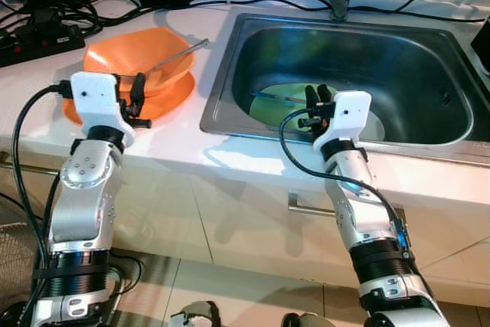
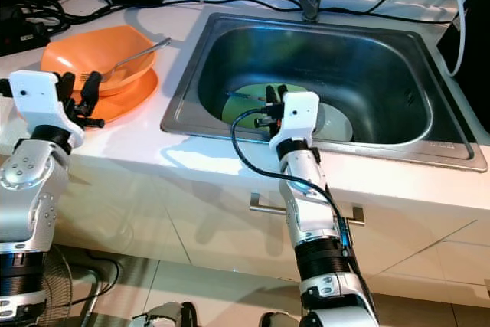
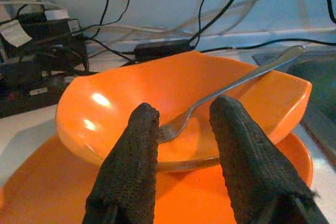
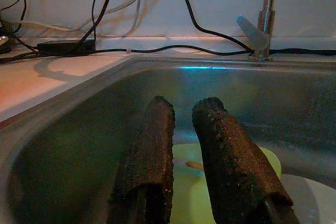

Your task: Kitchen organization

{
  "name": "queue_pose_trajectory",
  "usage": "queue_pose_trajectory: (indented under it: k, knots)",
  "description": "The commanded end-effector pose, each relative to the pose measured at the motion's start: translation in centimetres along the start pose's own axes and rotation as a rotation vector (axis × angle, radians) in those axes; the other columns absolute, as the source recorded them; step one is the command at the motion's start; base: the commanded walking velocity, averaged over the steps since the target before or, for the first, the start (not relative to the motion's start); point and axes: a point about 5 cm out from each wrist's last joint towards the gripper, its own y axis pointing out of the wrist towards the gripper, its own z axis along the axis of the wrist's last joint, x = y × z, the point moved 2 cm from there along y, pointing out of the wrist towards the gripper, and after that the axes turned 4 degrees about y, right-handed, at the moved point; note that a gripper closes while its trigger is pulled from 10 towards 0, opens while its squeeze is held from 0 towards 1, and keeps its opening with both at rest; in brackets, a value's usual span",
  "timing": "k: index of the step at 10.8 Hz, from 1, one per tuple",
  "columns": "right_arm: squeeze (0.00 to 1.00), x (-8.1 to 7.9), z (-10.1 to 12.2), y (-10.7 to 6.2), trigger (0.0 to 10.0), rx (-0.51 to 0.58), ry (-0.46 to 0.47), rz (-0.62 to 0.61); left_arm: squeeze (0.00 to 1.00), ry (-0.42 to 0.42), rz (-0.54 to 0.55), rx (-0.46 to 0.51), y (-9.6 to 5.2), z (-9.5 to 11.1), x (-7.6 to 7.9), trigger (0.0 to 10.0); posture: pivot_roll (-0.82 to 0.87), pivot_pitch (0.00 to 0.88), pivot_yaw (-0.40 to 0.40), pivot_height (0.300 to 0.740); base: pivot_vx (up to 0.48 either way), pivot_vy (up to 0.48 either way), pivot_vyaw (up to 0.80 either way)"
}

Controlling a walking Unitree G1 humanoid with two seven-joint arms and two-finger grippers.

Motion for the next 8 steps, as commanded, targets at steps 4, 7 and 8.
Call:
queue_pose_trajectory:
  k: [4, 7, 8]
  knots:
    - [0.00, 0.4, -0.5, 0.0, 10.0, -0.019, -0.001, -0.012, 0.00, 0.000, 0.039, -0.085, -0.6, -1.9, -1.0, 10.0, 0.12, 0.098, 0.014, 0.740, 0.000, 0.000, 0.00]
    - [0.00, 0.4, -0.4, 0.0, 10.0, -0.017, -0.001, -0.014, 0.00, 0.020, 0.066, -0.074, -0.4, -1.4, -1.9, 10.0, 0.12, 0.097, 0.014, 0.740, 0.000, 0.000, 0.00]
    - [0.00, 0.4, -0.4, 0.0, 10.0, -0.016, -0.001, -0.015, 0.00, 0.032, 0.083, -0.068, -0.3, -1.2, -2.5, 10.0, 0.12, 0.096, 0.014, 0.740, 0.000, 0.000, 0.00]
